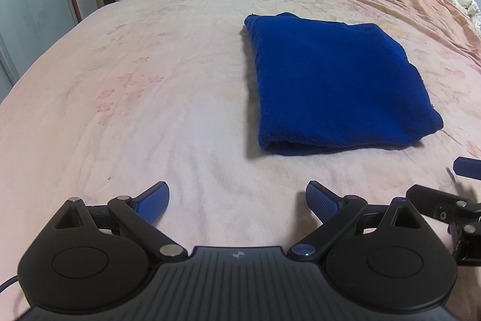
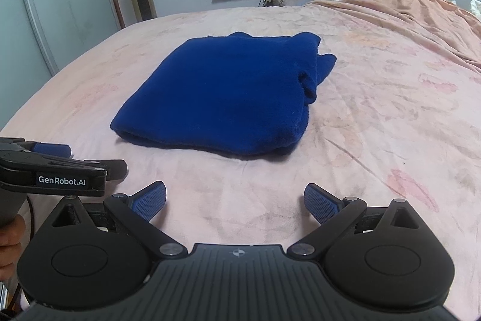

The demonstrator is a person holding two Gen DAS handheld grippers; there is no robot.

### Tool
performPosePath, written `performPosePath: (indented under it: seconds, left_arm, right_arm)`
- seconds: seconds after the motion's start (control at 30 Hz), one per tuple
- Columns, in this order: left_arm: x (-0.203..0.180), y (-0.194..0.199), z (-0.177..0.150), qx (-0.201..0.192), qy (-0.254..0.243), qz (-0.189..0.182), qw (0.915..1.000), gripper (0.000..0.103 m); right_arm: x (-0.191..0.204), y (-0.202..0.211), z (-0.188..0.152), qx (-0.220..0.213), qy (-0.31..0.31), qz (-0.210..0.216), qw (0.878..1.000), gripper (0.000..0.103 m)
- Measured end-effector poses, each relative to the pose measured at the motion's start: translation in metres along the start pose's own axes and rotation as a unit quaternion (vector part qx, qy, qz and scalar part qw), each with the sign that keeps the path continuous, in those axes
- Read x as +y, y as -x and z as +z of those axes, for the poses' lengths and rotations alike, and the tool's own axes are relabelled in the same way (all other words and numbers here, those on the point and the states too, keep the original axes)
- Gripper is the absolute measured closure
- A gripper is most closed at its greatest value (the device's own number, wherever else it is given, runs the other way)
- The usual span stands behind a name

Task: Fold small clothes

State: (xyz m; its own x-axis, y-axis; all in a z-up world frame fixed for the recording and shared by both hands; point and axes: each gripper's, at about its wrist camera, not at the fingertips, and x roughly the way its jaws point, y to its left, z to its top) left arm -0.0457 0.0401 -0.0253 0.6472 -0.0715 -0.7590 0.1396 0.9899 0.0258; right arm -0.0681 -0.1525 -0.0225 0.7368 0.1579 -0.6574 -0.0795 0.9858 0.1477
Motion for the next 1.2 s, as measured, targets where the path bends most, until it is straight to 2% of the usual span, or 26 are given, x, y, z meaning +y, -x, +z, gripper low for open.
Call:
performPosePath:
  seconds: [0.47,1.2]
  left_arm:
    - [-0.0047,0.0001,-0.0012,0.006,-0.008,0.005,0.9999,0.005]
    - [-0.0027,-0.0001,-0.0029,0.011,-0.003,0.005,0.9999,0.005]
  right_arm:
    - [-0.0091,0.0039,-0.0017,-0.005,-0.017,0.001,1.000,0.003]
    - [-0.0040,0.0062,-0.0039,-0.003,-0.009,0.003,1.000,0.003]
